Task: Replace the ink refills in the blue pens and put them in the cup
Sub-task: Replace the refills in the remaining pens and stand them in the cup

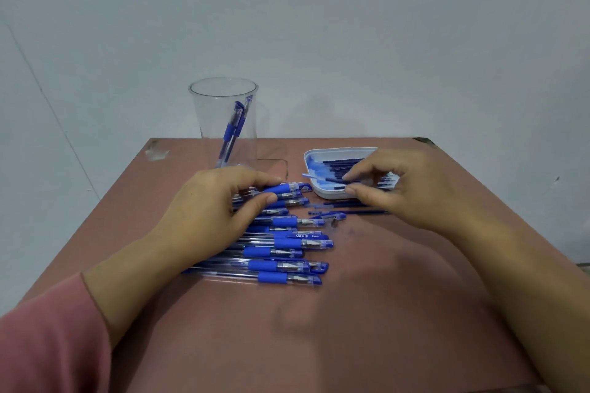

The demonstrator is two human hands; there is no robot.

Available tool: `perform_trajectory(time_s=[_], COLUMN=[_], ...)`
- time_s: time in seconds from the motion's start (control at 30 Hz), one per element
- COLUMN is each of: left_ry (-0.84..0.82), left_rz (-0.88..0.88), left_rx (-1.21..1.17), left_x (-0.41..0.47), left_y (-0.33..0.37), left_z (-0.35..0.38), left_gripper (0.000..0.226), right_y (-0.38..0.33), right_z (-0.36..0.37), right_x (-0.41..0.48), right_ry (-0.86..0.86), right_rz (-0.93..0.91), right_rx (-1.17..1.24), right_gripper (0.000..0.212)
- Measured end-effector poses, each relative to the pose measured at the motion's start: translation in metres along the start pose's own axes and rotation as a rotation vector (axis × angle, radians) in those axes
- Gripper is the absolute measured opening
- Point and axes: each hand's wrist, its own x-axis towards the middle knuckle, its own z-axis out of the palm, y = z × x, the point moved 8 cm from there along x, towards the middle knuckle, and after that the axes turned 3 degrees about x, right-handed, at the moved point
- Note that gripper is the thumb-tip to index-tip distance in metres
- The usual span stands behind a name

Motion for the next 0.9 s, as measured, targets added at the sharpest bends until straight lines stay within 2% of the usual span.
perform_trajectory(time_s=[0.23,0.63,0.8,0.9], left_ry=[0.001,0.008,0.017,0.005], left_rz=[-0.008,0.001,-0.014,-0.024], left_rx=[0.000,-0.036,-0.047,-0.045], left_x=[0.001,0.003,0.003,0.003], left_y=[-0.002,-0.001,-0.003,-0.003], left_z=[0.000,-0.001,-0.002,-0.001], left_gripper=[0.027,0.030,0.026,0.026], right_y=[0.003,0.003,0.004,0.002], right_z=[0.011,0.017,0.007,0.010], right_x=[-0.006,-0.007,-0.005,-0.005], right_ry=[0.019,-0.018,0.053,0.030], right_rz=[0.064,0.071,0.020,0.016], right_rx=[0.160,0.237,0.192,0.201], right_gripper=[0.013,0.015,0.011,0.014])
